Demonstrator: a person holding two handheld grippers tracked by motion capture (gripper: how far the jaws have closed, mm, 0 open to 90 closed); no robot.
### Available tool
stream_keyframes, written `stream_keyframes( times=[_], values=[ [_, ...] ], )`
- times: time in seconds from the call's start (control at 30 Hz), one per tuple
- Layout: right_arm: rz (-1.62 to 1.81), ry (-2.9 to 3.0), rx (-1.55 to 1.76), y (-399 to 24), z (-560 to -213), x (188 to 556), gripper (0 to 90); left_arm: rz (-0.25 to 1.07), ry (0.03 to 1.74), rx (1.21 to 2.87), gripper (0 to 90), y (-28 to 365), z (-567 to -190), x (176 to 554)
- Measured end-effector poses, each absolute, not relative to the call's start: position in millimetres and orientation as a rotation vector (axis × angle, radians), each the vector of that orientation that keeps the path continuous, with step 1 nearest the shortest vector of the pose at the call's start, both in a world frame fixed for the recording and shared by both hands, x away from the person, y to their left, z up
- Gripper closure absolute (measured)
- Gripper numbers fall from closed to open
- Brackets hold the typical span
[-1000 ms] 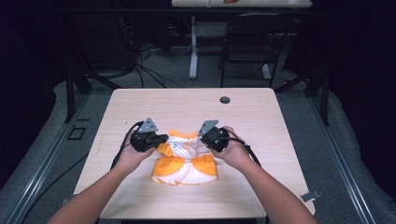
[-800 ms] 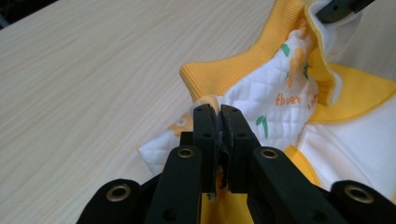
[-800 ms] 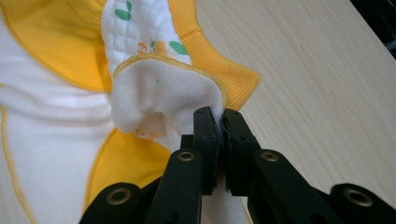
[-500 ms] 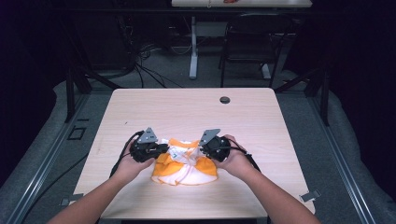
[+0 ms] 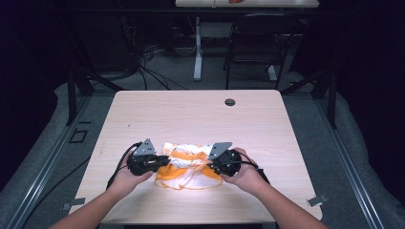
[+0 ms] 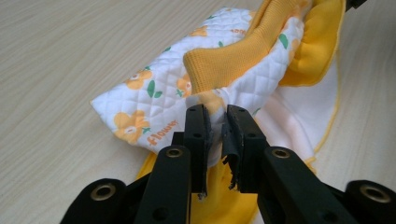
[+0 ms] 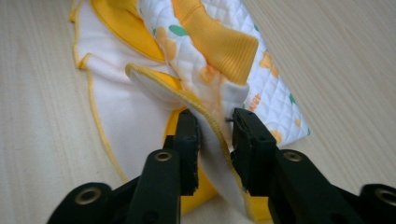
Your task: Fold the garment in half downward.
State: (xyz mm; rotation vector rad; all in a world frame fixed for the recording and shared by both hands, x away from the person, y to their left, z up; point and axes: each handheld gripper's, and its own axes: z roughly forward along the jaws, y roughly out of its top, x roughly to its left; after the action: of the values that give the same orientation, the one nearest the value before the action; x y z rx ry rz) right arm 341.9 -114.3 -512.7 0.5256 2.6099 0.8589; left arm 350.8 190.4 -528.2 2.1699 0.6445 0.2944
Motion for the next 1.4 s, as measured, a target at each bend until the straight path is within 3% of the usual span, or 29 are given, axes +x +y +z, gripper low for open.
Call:
stream_keyframes(
  times=[0.3,0.57,0.7,0.93,1.4],
  values=[
    [0.954,2.601,0.560,-127.9,-495.2,328.5,63.0,0.312,0.654,2.113,74.4,200.4,-510.5,344.9],
    [0.947,2.551,0.608,-123.0,-494.0,345.0,85.7,0.321,0.731,2.126,88.8,197.3,-515.8,366.3],
    [0.944,2.555,0.653,-117.9,-503.2,361.0,89.1,0.309,0.769,2.126,89.7,193.2,-524.7,379.7],
    [0.939,2.579,0.697,-110.7,-516.6,379.1,89.6,0.277,0.773,2.129,89.8,186.5,-529.4,383.5],
    [0.953,2.624,0.594,-105.8,-514.4,349.3,89.1,0.226,0.669,2.178,89.8,175.8,-526.4,352.2]
  ],
)
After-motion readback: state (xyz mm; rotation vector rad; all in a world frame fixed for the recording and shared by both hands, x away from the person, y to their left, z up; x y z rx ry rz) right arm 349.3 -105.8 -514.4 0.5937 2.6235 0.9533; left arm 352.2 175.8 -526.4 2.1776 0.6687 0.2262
